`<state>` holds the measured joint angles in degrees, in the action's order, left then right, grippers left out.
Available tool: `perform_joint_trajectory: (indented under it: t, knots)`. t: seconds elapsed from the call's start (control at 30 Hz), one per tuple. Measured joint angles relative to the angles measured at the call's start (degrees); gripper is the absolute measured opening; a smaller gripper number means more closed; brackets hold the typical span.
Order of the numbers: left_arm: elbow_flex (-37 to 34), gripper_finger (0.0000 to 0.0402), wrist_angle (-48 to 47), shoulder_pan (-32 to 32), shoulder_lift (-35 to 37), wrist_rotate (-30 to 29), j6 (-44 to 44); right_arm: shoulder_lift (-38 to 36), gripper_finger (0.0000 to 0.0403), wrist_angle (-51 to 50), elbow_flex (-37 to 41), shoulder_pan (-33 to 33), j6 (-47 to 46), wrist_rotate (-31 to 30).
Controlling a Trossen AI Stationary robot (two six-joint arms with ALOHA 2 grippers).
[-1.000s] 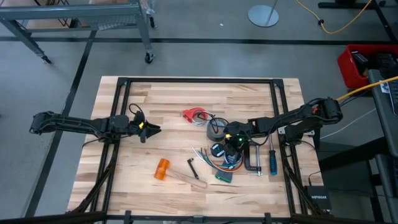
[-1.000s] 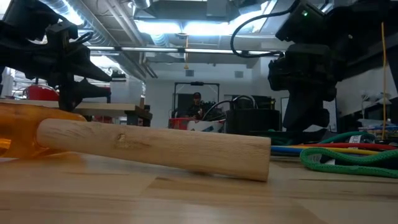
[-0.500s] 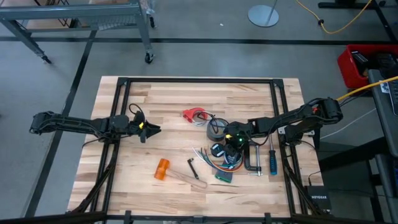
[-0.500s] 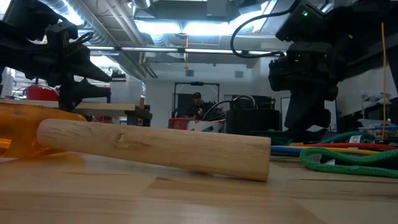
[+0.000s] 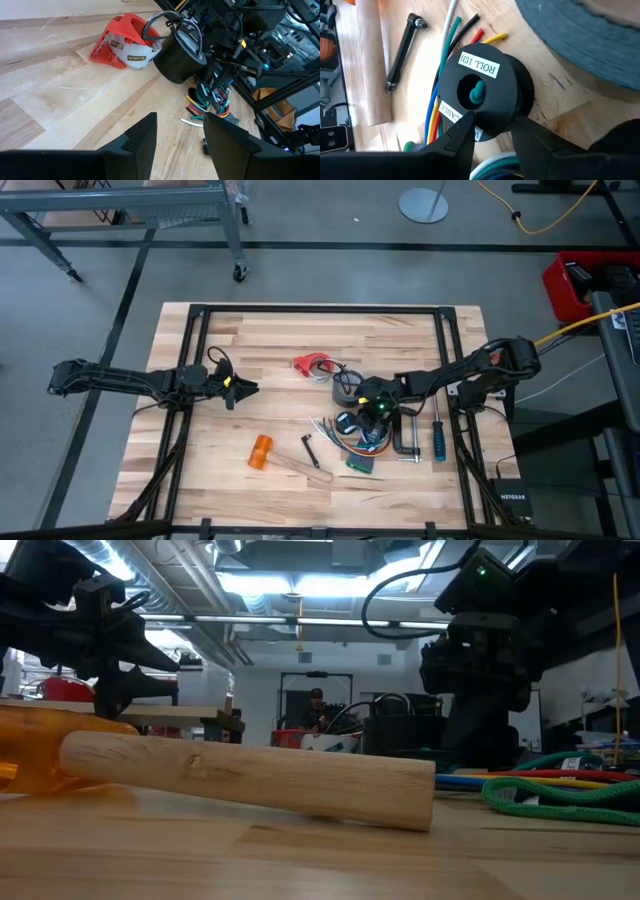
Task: Coil cords
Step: Uncoil the blue wire from the spool
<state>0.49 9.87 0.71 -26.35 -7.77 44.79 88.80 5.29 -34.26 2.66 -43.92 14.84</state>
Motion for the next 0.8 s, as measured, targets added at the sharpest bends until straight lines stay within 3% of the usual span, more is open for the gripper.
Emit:
perform_joint_trajectory:
  t: [0.23,0.53,0.8]
  knots:
    - [0.0,0.0155,-0.3,0.0,0.0,0.0,-0.2,0.3,0.0112,0.8,0.0,0.0,0.0,0.0]
    - [0.0,0.0155,-0.3,0.0,0.0,-0.3,-0.5,0.3,0.0010,2.6,-0.1,0.0,0.6,0.2]
    - [0.0,0.0155,-0.3,0.0,0.0,-0.4,-1.7,0.4,0.0003,2.0,0.0,0.0,0.8,0.3]
